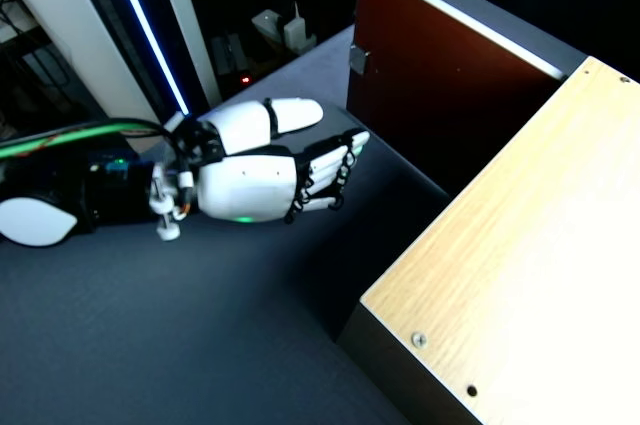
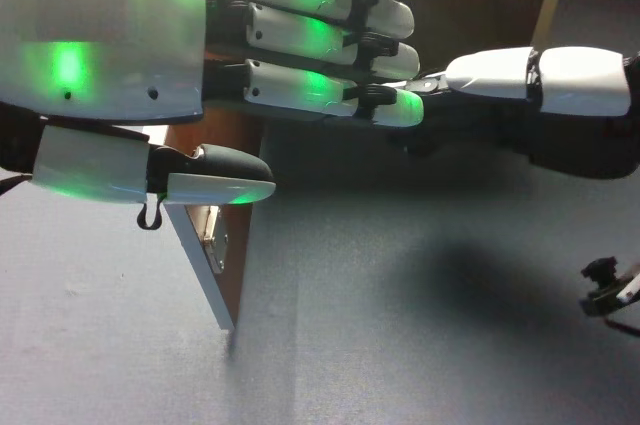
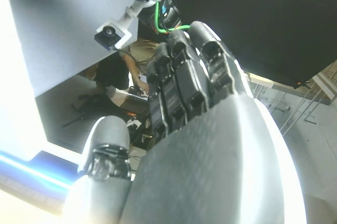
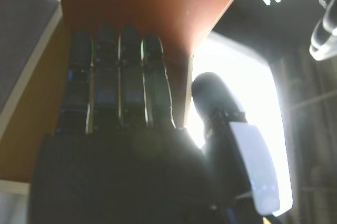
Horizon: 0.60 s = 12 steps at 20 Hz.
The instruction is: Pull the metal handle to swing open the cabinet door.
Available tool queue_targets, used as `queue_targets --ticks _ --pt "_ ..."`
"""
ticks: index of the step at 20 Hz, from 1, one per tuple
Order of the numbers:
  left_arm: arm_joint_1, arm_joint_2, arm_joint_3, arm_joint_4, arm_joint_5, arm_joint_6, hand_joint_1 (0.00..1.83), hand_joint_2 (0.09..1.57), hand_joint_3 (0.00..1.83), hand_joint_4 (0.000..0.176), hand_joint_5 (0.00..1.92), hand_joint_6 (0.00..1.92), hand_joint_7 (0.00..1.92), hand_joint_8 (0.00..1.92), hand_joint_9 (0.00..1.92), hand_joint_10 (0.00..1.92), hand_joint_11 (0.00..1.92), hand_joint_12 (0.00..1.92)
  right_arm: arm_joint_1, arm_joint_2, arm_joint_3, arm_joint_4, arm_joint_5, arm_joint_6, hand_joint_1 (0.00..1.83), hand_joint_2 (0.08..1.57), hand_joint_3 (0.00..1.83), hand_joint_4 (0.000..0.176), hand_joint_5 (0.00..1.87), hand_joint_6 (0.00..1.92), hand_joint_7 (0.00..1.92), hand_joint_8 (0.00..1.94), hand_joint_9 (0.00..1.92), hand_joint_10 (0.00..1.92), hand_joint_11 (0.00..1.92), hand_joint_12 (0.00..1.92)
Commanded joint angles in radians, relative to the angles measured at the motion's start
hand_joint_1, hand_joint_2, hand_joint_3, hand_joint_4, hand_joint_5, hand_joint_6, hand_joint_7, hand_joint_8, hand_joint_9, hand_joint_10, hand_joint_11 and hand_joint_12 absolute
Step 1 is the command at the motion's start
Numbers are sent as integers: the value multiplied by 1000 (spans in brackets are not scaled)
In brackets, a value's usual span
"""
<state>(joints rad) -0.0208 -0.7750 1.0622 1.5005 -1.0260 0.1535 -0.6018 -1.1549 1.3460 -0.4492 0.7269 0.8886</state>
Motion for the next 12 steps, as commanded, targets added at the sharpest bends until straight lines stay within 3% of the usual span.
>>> queue_targets --ticks 1,12 --pt "-10 7 0 -97 -25 9 0 1571 92 0 353 0 395 0 370 2 0 812 8 8 7 31 114 10 0 1571 117 0 504 2 525 2 482 3 40 1045" --pt "-10 7 0 -97 -25 9 0 1571 95 0 352 2 397 3 376 3 0 819 22 6 139 -334 190 10 0 1571 112 0 501 1 524 3 476 3 33 1041"
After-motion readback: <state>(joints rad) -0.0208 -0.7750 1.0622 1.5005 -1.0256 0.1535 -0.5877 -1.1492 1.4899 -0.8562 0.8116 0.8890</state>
